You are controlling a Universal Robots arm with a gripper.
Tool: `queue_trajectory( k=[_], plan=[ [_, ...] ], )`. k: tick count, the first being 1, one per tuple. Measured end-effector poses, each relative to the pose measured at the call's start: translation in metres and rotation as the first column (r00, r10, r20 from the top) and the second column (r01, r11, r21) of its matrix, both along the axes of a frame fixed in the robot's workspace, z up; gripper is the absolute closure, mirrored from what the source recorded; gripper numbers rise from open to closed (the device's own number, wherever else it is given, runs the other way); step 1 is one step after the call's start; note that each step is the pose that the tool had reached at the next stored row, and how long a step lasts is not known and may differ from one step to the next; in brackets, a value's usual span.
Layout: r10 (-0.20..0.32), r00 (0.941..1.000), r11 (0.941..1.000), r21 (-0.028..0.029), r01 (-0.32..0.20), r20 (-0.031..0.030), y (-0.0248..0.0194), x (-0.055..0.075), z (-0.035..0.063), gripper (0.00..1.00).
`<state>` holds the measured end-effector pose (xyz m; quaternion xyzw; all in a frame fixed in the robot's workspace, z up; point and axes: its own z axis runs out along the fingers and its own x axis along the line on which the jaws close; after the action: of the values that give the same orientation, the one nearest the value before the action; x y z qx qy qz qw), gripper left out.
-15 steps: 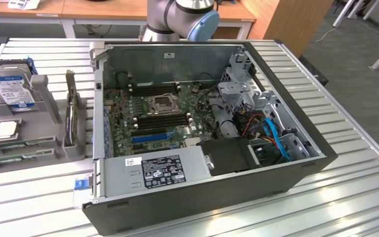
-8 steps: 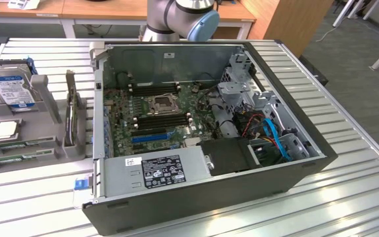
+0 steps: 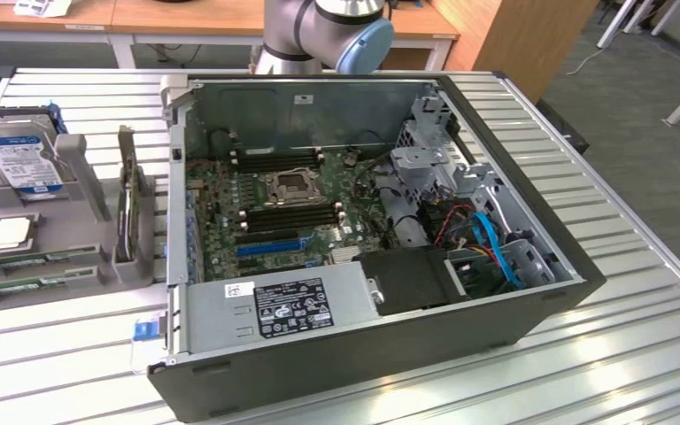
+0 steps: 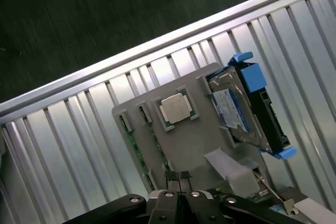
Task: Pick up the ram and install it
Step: 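Pick up the ram and move it above insertion slot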
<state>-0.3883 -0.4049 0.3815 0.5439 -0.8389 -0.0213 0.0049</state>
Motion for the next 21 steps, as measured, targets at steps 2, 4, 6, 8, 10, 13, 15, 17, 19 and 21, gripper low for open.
queue_trajectory(
  k=[2, 4, 6, 8, 10, 13, 15, 17, 19, 21],
  plan=[
    [0.028, 0.9996, 0.9996, -0.0003, -0.028, 0.0, 0.0, 0.0, 0.0, 0.9],
    [0.055, 0.9985, 0.9985, -0.0005, -0.055, 0.0, 0.0, 0.0, 0.0, 0.9],
    [0.081, 0.9967, 0.9967, -0.0009, -0.081, 0.0, 0.0, 0.0, 0.0, 0.9],
    [0.107, 0.9942, 0.9942, -0.0013, -0.107, 0.0, 0.0, 0.0, 0.0, 0.9],
    [0.135, 0.9908, 0.9908, -0.0017, -0.135, -0.0001, 0.0, 0.0, 0.0, 0.9],
    [0.176, 0.9844, 0.9844, -0.0021, -0.176, -0.0002, 0.0, 0.0, 0.0, 0.9],
    [0.203, 0.9791, 0.9791, -0.0024, -0.203, -0.0002, 0.0, 0.0, 0.0, 0.9],
    [0.231, 0.9729, 0.9729, -0.0026, -0.231, -0.0002, 0.0, 0.0, 0.0, 0.9],
    [0.257, 0.9663, 0.9663, -0.003, -0.257, -0.0004, 0.0, 0.0, 0.0, 0.9],
    [0.282, 0.9594, 0.9594, -0.0037, -0.282, -0.0005, 0.0, 0.0, -0.0001, 0.9]
  ],
)
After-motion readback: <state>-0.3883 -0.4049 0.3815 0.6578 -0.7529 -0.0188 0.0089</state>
